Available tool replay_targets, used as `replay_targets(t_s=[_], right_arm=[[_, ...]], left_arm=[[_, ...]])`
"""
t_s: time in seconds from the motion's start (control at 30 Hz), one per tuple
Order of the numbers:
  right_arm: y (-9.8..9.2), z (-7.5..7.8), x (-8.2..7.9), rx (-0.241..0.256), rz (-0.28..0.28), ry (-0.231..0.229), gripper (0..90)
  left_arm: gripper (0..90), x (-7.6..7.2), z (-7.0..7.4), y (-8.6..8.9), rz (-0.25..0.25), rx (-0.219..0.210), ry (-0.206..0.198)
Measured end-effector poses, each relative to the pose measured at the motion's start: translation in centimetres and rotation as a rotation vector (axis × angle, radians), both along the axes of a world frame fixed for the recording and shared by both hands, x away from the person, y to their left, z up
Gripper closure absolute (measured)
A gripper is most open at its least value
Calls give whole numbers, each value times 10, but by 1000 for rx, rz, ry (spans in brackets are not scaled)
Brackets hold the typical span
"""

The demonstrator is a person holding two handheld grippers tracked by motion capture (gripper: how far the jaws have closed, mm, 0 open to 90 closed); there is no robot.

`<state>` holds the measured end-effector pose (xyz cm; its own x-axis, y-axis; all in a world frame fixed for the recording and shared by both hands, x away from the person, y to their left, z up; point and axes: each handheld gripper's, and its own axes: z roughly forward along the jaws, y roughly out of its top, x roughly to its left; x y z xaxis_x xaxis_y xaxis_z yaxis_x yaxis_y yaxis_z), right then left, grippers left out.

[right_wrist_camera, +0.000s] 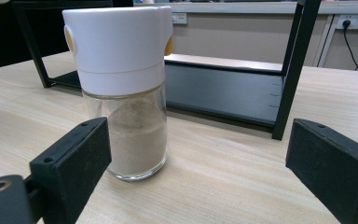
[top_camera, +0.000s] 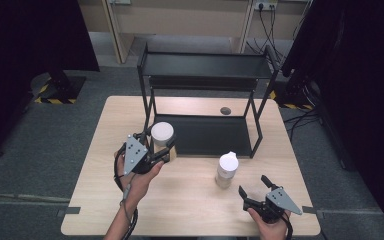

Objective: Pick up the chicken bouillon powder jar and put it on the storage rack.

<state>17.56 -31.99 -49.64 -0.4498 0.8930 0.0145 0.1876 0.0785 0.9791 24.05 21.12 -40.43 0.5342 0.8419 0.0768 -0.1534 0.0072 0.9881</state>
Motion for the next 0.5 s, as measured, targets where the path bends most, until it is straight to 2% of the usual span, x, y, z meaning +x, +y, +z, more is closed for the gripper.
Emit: replay_targets(t_s=[0.5], right_arm=[[0, 0, 0, 3, -1, 3, 70]], left_arm=[[330, 11, 22, -3, 11, -10, -25]])
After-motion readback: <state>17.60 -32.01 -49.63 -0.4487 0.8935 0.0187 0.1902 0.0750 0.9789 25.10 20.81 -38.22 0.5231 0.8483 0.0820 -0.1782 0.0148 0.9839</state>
